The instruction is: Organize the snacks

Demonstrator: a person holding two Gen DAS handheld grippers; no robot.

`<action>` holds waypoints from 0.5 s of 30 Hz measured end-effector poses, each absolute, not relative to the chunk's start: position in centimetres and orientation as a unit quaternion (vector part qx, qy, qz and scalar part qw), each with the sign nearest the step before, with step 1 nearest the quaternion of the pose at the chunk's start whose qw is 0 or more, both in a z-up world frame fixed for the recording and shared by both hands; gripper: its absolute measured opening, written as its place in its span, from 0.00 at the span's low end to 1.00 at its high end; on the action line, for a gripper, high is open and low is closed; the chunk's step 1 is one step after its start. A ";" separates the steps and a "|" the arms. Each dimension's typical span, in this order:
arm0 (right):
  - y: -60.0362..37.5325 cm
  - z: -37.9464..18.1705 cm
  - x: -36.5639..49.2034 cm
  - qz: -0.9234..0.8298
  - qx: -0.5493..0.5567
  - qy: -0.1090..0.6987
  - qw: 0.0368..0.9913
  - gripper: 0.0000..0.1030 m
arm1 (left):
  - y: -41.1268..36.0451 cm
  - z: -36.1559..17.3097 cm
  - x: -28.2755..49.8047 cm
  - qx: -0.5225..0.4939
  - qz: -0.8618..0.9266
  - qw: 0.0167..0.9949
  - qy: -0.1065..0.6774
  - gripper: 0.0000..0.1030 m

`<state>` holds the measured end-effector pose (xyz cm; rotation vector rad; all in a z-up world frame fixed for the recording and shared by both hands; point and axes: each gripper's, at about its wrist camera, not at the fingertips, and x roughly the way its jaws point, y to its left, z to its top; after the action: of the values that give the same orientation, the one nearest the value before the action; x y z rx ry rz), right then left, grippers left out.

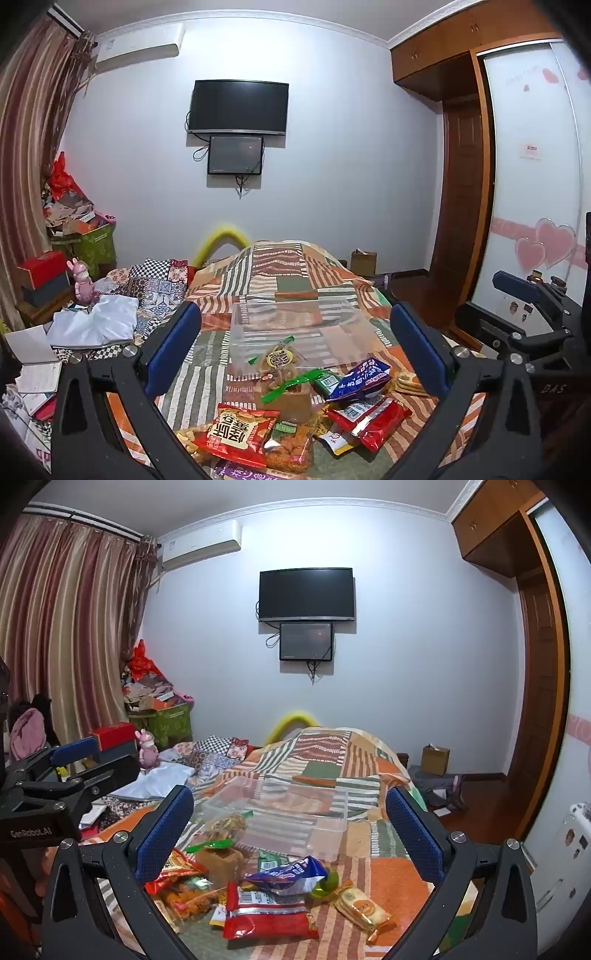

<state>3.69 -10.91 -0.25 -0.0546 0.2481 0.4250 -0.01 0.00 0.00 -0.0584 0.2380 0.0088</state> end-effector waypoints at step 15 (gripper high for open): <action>-10.5 -0.2 3.6 0.211 -0.029 0.121 0.969 1.00 | 0.0 0.0 0.1 -0.029 0.000 0.992 0.126 1.00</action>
<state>3.64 -10.49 -0.19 -0.0591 0.2448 0.4269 0.06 -0.04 0.00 -0.0591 0.2519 0.0009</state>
